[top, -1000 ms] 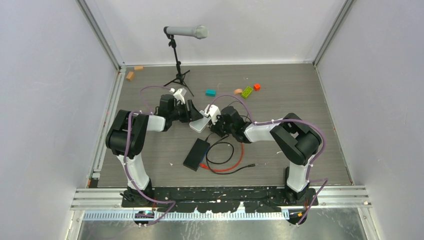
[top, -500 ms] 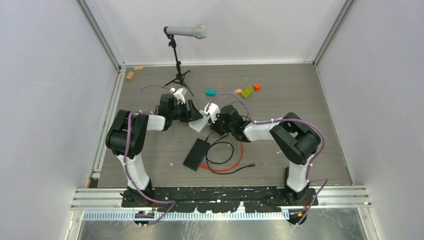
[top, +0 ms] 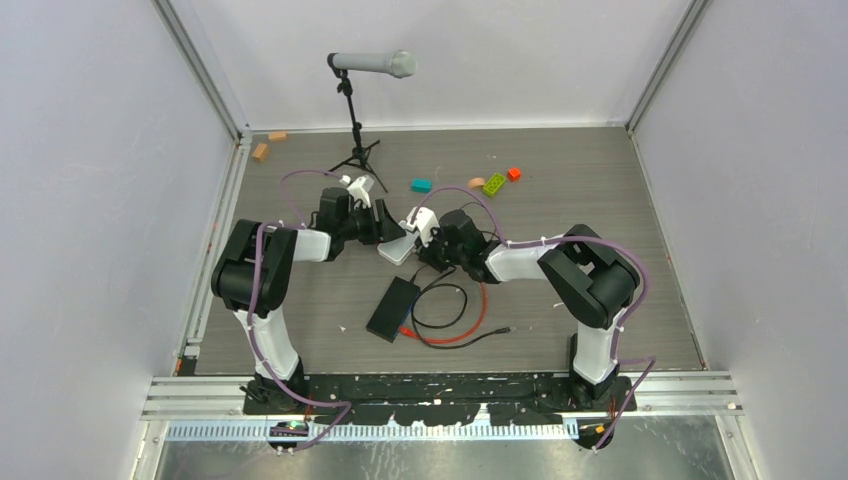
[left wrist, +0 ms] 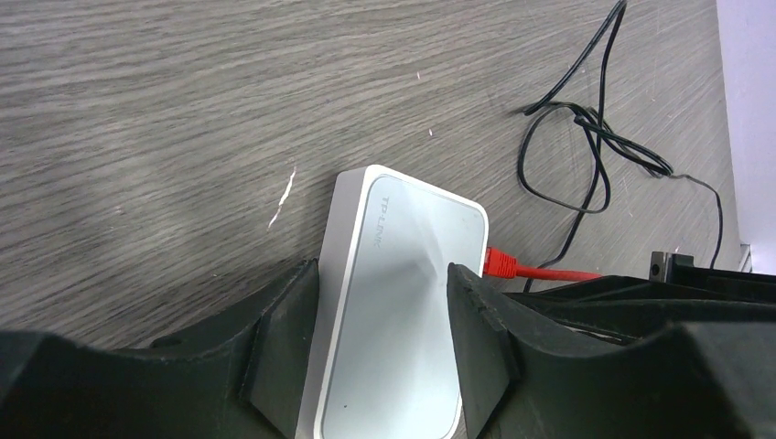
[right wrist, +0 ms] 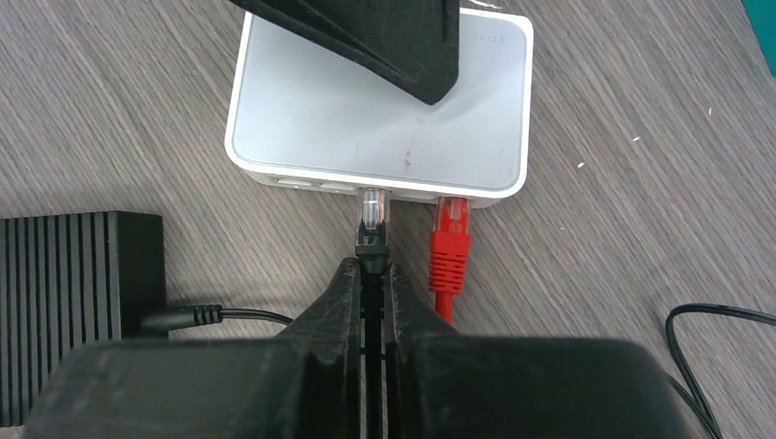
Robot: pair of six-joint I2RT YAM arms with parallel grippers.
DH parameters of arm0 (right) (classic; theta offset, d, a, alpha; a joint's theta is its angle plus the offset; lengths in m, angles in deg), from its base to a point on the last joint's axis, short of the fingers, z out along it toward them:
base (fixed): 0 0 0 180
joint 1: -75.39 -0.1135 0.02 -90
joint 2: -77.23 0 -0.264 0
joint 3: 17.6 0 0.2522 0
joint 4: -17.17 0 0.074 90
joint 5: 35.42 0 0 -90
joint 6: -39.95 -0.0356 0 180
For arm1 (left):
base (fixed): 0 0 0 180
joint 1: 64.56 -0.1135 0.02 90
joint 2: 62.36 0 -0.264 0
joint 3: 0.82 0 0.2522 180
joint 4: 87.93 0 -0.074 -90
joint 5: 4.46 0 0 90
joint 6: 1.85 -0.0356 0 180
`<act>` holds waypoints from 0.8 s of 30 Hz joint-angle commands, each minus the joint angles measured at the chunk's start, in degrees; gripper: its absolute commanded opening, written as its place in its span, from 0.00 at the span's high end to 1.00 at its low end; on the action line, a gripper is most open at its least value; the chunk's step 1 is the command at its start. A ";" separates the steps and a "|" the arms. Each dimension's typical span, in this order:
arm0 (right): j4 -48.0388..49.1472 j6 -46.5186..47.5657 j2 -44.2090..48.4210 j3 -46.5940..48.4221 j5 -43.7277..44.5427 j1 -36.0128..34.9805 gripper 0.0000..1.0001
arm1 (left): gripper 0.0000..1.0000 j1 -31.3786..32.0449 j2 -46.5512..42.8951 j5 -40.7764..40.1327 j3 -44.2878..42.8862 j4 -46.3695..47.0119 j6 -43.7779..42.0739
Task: Insert the plug into the switch port
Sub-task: Insert the connector into the switch port.
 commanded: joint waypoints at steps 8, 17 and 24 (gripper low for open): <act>2.58 -1.05 -0.05 2.72 1.54 -0.46 0.99 | 0.45 0.44 -0.72 1.18 -1.35 -1.84 -0.97; 4.20 -1.11 -0.20 3.40 4.15 -1.15 0.99 | 0.45 0.44 -0.62 1.34 -1.43 -1.84 -1.03; 7.97 -2.64 -0.06 3.20 5.20 -2.13 0.99 | 0.46 0.48 -0.61 1.39 -1.42 -1.84 -0.97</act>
